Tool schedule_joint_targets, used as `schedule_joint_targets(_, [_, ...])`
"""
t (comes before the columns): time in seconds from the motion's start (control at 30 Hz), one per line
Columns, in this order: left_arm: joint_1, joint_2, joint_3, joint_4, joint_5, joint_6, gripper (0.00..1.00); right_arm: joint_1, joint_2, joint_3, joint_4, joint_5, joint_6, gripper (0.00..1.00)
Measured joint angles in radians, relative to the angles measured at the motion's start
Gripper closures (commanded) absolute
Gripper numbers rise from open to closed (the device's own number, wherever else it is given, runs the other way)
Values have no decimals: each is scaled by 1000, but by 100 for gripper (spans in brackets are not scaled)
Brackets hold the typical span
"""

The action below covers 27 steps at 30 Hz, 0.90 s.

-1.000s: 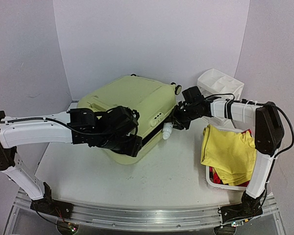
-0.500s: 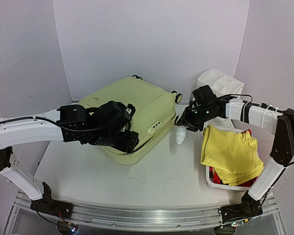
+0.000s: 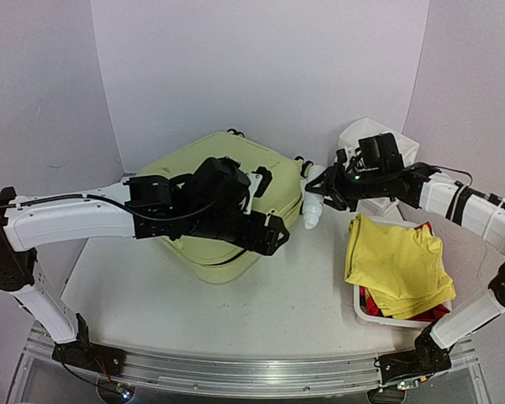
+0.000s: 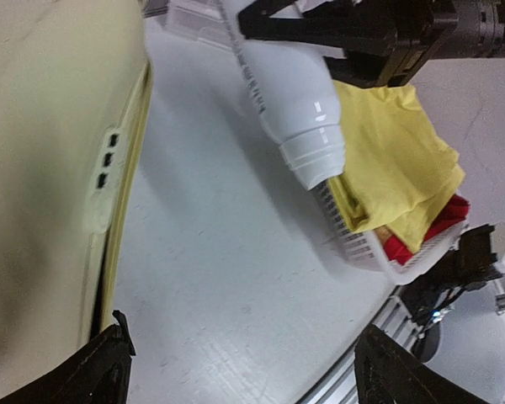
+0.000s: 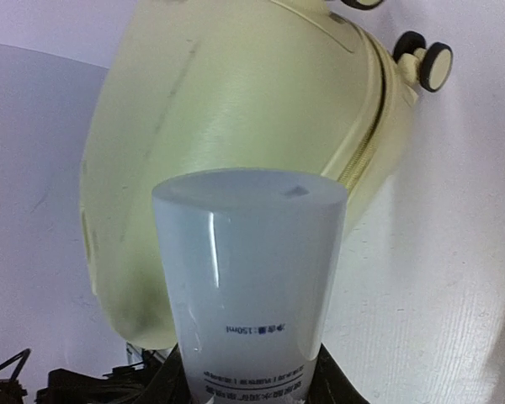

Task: Open, take out, and arrange the luggage
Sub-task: Pass from the right arm to the left

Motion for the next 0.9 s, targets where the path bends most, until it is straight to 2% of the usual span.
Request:
schedule_joint_targets(0.37, [113, 163, 156, 220, 272, -106, 5, 1, -78, -51, 160, -123, 67, 68])
schedule_joint_targets(0.5, [139, 210, 197, 254, 341, -130, 9, 5, -78, -77, 179, -154, 72, 68])
schedule_joint_targets(0.6, [142, 245, 232, 259, 386, -147, 19, 13, -78, -79, 198, -170, 76, 68])
schedule_joint_targets(0.7, [146, 281, 261, 266, 435, -168, 35, 26, -78, -79, 222, -183, 76, 67])
schedule_joint_targets(0.73, [146, 295, 270, 265, 451, -168, 44, 29, -78, -79, 226, -185, 76, 66])
schedule_joint_targets(0.77, [147, 300, 271, 269, 455, -178, 49, 32, -78, -80, 231, -186, 76, 64])
schedule_joint_targets(0.83, [148, 311, 271, 273, 472, -183, 59, 37, -78, -80, 239, -185, 70, 52])
schedule_joint_targets(0.9, [148, 312, 271, 274, 478, -185, 66, 37, -78, -85, 246, -185, 58, 48])
